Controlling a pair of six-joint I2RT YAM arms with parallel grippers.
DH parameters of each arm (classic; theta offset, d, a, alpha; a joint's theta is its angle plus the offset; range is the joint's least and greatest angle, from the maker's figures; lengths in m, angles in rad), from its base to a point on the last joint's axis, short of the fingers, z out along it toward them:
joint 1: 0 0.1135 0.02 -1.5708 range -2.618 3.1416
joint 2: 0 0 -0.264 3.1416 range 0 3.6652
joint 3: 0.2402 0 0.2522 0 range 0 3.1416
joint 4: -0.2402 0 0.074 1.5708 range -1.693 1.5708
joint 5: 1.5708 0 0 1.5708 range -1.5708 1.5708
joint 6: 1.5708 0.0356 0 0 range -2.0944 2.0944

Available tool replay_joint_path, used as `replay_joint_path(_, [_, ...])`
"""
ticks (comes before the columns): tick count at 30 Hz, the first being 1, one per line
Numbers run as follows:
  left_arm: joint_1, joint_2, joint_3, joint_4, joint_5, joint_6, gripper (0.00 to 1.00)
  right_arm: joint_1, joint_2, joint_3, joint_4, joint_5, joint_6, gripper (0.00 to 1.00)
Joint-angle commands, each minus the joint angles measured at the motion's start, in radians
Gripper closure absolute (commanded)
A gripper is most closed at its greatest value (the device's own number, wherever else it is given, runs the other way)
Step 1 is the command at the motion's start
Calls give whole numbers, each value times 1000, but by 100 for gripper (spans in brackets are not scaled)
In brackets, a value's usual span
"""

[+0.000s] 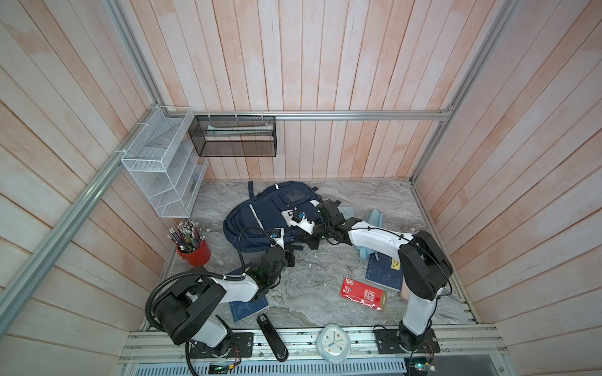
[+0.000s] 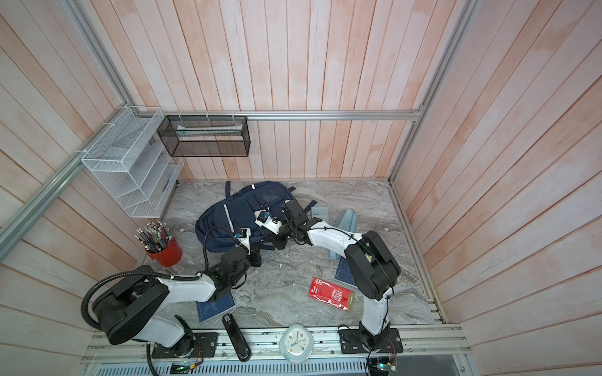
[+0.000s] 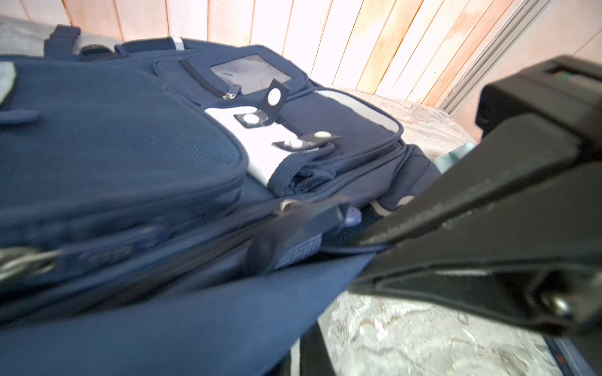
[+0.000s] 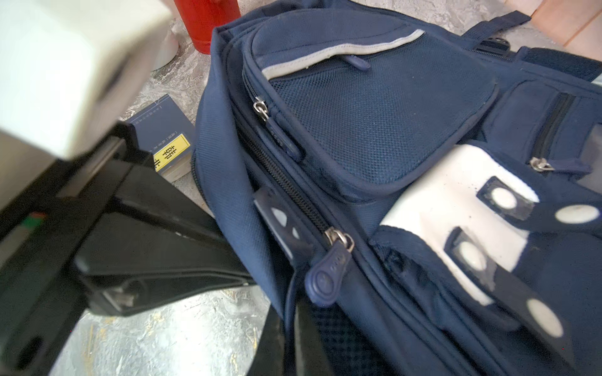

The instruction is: Pack the student bag

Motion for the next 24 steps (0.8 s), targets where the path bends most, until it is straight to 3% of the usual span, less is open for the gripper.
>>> replay_joint_path(1, [32,-103,-49,-69,12,-52,100,-24,-5,-9,13,-14,15,100])
replay_joint_path(11, [104,-319,-125,-254,63,-105,100,-44,-26,-30,8,14,-15,100])
replay_joint_path(14, [173,-367,-125,-304,154,-125,100,-73,-24,-68,13,103,-62,100])
replay_joint_path(19, [205,-370,-106,-332,238,-103,100,-115,-38,-154,74,221,-120,100])
replay_joint_path(20, [199,-356,-99,-325,255,-99,100,-96,-55,-168,91,248,-121,92])
replay_joint_path(22, [180,-331,-96,-291,286,-108,100,-38,-97,-204,147,281,-113,64])
replay_joint_path(24, [152,-310,-75,-284,296,-109,100,28,-142,-257,238,292,-119,47])
